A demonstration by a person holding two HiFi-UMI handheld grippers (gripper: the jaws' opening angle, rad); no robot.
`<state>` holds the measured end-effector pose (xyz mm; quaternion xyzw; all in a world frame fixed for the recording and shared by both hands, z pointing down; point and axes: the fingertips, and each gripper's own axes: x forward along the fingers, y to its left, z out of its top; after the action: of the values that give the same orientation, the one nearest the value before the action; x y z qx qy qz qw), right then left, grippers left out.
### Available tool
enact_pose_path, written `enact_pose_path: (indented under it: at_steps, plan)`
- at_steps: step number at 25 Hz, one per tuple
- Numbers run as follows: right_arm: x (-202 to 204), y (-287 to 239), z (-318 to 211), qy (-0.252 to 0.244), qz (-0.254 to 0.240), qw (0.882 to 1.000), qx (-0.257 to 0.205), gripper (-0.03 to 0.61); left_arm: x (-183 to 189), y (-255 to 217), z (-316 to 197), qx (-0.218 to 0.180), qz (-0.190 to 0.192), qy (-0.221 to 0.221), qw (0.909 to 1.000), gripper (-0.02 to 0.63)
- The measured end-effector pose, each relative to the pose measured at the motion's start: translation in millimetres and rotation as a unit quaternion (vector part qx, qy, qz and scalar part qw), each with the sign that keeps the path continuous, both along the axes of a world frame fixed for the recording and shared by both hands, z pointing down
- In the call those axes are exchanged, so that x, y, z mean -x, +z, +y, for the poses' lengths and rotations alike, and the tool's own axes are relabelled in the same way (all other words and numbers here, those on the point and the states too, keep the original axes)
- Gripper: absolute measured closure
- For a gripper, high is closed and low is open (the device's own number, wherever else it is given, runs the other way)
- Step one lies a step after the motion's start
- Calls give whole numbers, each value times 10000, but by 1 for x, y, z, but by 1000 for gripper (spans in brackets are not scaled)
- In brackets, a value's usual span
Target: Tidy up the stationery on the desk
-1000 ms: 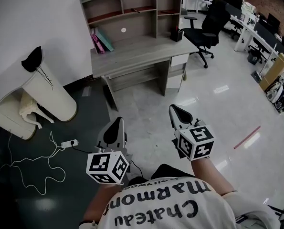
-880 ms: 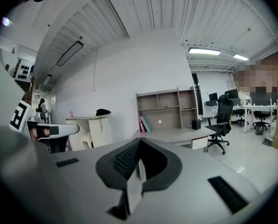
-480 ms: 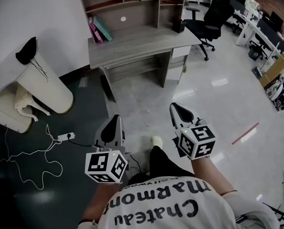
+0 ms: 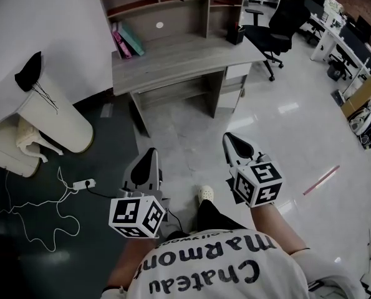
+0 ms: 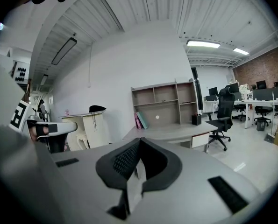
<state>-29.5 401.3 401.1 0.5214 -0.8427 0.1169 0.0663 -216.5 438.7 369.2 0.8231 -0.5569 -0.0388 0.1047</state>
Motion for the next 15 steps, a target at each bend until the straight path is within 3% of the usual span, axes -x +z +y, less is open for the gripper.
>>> enact_pose_path:
  at_steps: [9,15]
  plan:
    - [-10,-12,-73,-96,-105,9997,-195,569,-15,-19,-66,-361,183,76,9992,600]
    - [-13,-27,-114,-141,-139,9992,-338,569,-26,-34,-110,-513,110,135,9985,598]
